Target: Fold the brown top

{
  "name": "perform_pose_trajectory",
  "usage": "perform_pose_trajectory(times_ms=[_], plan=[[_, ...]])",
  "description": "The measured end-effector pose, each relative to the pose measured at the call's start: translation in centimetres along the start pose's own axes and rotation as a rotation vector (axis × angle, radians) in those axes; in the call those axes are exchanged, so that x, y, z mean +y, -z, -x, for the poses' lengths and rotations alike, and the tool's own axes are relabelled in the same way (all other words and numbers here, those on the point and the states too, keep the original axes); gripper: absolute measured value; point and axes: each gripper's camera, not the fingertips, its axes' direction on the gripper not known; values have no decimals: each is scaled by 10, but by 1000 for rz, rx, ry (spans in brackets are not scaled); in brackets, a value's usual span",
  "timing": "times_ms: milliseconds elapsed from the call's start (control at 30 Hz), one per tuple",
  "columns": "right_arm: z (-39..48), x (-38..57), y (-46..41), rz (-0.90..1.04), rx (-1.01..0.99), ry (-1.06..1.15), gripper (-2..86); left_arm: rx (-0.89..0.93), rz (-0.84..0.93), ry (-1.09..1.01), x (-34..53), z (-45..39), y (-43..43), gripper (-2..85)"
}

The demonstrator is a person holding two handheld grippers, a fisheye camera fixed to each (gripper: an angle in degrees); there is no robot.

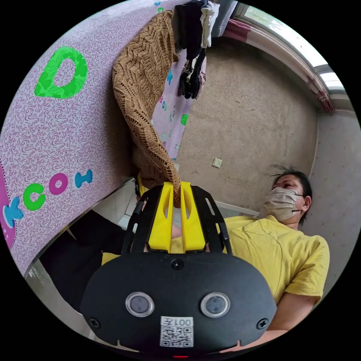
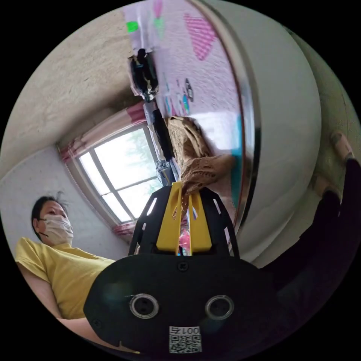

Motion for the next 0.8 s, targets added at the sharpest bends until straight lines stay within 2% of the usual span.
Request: perform_pose_trajectory(times_ms=[100,267,333,467,667,800], plan=[[44,-4,-2,44,100,166,3,-90,19,-10,6,-5,-2,-3],[139,4,-32,237,335,542,1,-297,118,-118,10,-33,-17,-3],[156,9,-42,284,360,586,1,-345,176,-180,12,-52,-27,-3],[155,18,-49,309,384,493,1,-368,211,-177,17,-65,-29,-3],[145,53,-36,365,401,275,0,-317,248,-56,45,-72,-23,-4],[171,54,-40,340,378,294,-1,-253,255,-38,59,-91,-23,-4]])
